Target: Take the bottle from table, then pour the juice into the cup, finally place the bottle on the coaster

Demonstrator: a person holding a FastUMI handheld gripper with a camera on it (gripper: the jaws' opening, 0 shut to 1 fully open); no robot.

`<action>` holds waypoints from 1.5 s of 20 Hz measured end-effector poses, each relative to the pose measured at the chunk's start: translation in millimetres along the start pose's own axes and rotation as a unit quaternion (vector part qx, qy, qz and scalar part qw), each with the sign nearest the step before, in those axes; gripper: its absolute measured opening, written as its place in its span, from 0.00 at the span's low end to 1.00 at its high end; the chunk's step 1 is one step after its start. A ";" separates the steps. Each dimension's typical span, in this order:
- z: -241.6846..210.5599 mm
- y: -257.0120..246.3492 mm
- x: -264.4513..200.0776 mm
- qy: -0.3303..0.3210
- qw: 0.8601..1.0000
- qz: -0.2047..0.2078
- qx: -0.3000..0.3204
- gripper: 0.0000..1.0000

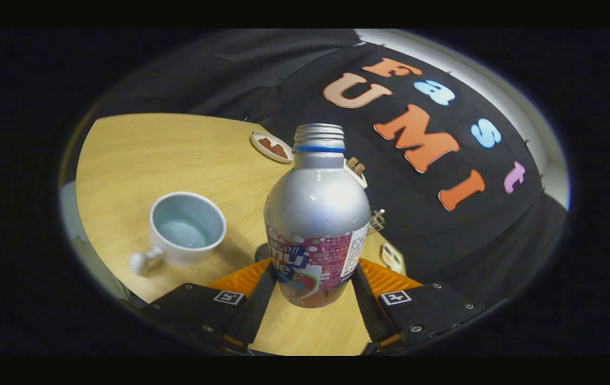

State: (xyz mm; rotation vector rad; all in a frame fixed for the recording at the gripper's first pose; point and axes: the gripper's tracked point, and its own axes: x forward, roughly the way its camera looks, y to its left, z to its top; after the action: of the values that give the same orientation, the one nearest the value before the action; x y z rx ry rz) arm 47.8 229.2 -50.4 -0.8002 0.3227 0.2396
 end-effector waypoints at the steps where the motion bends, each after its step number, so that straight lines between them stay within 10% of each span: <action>1: 3.1 0.6 3.8 -0.001 0.999 0.016 0.048 0.78; 11: -17.4 -10.2 53.8 0.003 0.939 0.062 0.338 0.78; 30: -36.4 -8.6 113.7 0.007 0.952 0.023 0.306 0.79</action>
State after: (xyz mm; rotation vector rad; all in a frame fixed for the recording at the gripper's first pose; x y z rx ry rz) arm 148.7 206.7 -110.6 -0.1799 0.4017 0.1625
